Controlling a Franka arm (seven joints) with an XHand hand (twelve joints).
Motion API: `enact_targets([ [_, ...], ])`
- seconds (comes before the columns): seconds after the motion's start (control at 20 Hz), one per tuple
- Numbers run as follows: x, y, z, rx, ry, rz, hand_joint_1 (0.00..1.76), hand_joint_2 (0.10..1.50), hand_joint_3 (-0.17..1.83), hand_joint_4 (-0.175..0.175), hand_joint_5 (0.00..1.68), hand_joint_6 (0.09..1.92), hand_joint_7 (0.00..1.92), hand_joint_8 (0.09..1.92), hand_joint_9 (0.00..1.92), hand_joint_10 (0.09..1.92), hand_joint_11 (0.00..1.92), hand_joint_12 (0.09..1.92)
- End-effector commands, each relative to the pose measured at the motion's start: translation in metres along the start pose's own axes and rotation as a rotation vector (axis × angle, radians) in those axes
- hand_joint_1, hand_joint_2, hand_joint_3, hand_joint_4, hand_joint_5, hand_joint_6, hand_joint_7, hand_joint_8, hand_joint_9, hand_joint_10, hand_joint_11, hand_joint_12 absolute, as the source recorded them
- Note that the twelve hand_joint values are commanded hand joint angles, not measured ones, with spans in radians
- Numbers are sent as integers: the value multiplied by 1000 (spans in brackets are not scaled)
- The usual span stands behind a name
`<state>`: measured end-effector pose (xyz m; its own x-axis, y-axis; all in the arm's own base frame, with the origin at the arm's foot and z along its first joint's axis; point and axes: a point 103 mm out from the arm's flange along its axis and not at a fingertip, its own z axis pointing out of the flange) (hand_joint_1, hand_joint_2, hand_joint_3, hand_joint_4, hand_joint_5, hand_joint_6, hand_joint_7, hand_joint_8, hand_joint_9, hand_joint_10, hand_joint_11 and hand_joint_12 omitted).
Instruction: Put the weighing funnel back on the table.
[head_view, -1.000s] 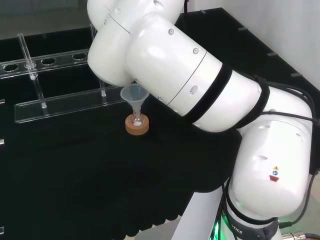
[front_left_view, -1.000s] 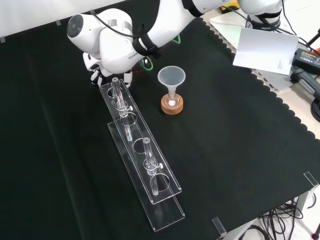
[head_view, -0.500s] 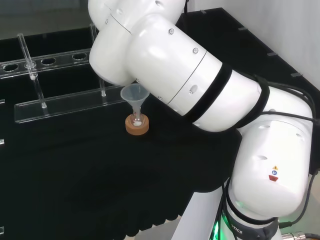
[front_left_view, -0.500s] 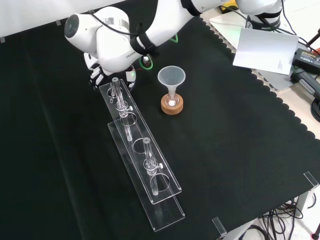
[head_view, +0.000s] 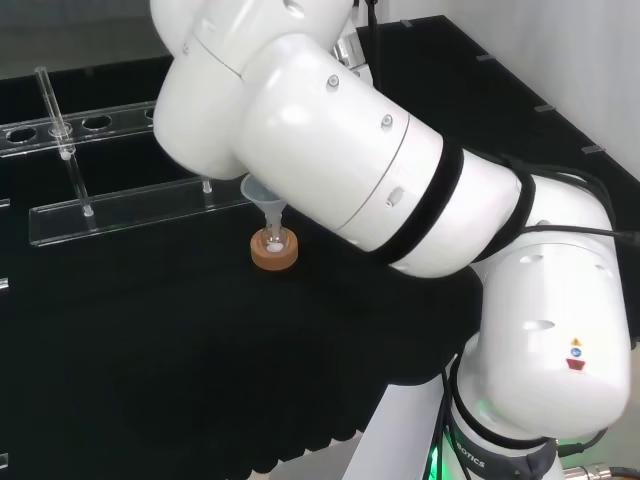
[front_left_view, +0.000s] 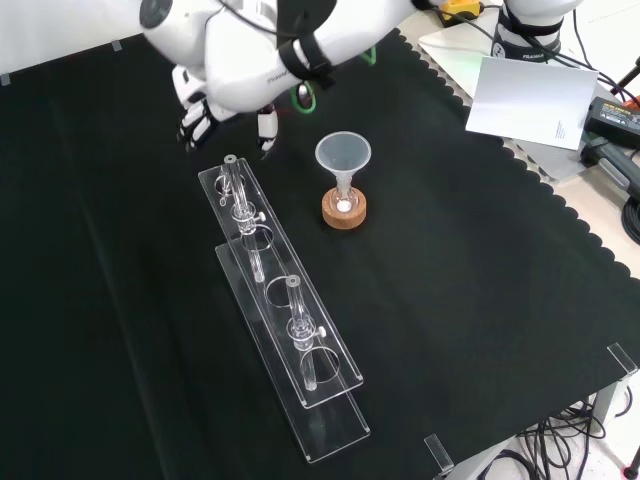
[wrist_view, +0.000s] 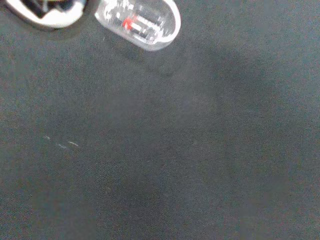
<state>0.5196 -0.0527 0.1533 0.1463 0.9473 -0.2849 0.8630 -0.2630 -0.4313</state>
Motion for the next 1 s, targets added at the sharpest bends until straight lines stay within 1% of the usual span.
enact_targets([
  [0.05,-12,-62,-31,-55,62,-11,767,584,493,-39,305,119,31,661,322,679,231,1346],
  [0.2,-14,-81,-38,-84,66,-21,763,587,490,-40,306,113,52,667,332,683,232,1348],
  [0.5,-18,-115,-48,-105,74,-29,761,596,476,-40,323,95,101,667,367,675,260,1340],
  [1.0,-29,-157,-63,-147,74,-14,759,603,462,-38,342,87,121,658,387,660,269,1336],
])
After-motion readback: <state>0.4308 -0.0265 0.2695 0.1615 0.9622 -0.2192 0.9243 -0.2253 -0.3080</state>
